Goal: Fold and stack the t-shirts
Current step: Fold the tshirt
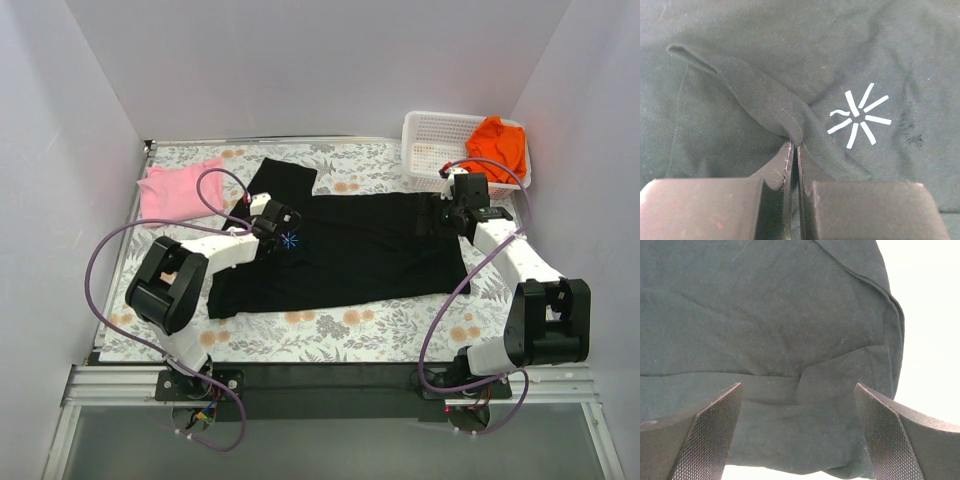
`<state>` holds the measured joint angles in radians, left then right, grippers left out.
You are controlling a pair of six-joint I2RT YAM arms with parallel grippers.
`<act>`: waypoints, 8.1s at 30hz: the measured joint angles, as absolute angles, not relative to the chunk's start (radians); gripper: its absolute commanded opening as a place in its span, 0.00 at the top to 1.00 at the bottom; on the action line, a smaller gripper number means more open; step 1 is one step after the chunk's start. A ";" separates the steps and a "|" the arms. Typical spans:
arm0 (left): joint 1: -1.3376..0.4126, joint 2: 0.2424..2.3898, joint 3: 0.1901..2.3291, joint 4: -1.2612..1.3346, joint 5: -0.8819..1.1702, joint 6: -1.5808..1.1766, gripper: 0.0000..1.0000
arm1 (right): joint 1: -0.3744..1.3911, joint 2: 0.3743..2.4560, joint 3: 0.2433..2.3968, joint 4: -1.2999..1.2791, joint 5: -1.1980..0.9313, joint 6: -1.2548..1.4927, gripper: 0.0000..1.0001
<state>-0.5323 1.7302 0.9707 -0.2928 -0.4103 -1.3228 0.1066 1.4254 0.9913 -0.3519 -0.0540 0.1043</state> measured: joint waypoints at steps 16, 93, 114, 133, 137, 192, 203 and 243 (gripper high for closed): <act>-0.532 1.812 1.162 -0.292 -0.395 -1.266 1.00 | 0.107 1.422 0.983 -0.347 -0.051 0.104 0.16; -0.532 1.730 0.986 -0.189 -0.324 -1.279 0.63 | 0.151 1.428 0.983 -0.346 -0.025 0.101 0.16; -0.533 1.761 1.089 -0.171 -0.239 -1.259 1.00 | 0.152 1.428 0.983 -0.347 -0.012 0.101 0.16; -0.545 1.938 1.262 -0.149 -0.134 -1.242 0.07 | 0.153 1.429 0.983 -0.347 0.031 0.101 0.16; -0.545 1.903 1.249 -0.143 -0.139 -1.237 0.06 | 0.167 1.429 0.983 -0.347 0.041 0.106 0.16; -0.435 1.359 0.483 0.150 -0.207 -1.342 0.04 | 0.827 1.502 0.783 -0.318 0.294 0.421 0.12; -0.435 1.175 0.520 -0.024 -0.239 -1.304 0.04 | 0.720 1.487 1.077 -0.493 0.406 0.306 0.10; -0.435 1.094 0.556 -0.105 -0.247 -1.263 0.04 | 0.364 2.017 1.334 -0.139 0.379 0.084 0.54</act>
<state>-0.4347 1.0943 0.5560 -0.1051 -0.2470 -1.2633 0.3637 2.0171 1.3338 -0.1394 0.3790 0.0845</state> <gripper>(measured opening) 0.961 0.473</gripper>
